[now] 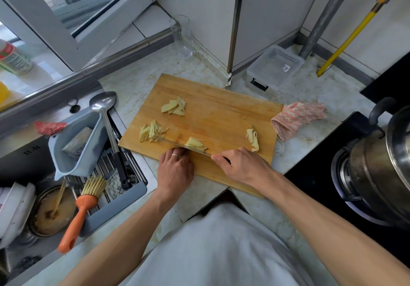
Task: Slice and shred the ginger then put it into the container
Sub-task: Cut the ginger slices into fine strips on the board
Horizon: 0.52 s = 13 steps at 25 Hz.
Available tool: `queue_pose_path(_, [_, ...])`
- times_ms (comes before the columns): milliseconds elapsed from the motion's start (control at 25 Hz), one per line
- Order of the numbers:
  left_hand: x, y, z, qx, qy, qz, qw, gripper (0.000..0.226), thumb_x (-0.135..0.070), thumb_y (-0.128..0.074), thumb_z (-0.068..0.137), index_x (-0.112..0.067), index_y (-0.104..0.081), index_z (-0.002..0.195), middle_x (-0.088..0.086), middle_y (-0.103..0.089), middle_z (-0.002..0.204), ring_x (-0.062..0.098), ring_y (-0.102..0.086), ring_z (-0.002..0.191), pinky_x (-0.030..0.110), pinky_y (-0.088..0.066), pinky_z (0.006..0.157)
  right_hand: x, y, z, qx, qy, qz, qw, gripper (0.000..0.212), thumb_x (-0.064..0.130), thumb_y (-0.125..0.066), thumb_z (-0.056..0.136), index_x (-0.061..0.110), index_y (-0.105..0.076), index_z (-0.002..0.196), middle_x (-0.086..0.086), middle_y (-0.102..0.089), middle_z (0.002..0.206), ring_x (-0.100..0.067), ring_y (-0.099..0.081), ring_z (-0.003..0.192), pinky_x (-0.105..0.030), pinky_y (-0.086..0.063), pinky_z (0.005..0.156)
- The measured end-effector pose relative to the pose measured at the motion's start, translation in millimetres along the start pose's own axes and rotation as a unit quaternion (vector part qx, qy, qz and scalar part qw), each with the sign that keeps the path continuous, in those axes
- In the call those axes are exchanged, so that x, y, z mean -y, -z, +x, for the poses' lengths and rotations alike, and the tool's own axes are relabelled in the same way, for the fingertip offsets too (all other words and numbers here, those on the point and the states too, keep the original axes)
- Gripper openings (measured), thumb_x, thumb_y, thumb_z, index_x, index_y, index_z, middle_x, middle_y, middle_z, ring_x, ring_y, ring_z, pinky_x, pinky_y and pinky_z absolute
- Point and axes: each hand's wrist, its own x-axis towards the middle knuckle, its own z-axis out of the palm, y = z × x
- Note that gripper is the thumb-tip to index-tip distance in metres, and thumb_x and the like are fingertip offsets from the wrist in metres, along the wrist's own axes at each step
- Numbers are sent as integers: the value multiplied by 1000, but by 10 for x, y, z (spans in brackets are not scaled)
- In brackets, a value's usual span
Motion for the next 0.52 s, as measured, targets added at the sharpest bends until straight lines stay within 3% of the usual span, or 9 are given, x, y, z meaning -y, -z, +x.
queue_pose_path(200, [1, -4, 3, -12, -3, -9, 1000, 35, -22, -44, 86, -6, -74, 94, 11, -67, 101, 33, -54, 96, 39, -39, 85, -8, -49, 13, -7, 22, -29, 999, 57, 61, -28, 102, 19, -66, 94, -2, -58, 62, -28, -57, 59, -35, -40, 50])
queue_pose_path(520, [-38, 25, 0, 8, 12, -10, 1000, 37, -21, -43, 85, -7, -72, 104, 11, -65, 105, 33, -52, 98, 41, -41, 83, 27, -22, 16, 0, 5, 4, 1000, 54, 59, -32, 102, 21, -41, 65, 0, -48, 58, -29, -49, 57, -35, -35, 53])
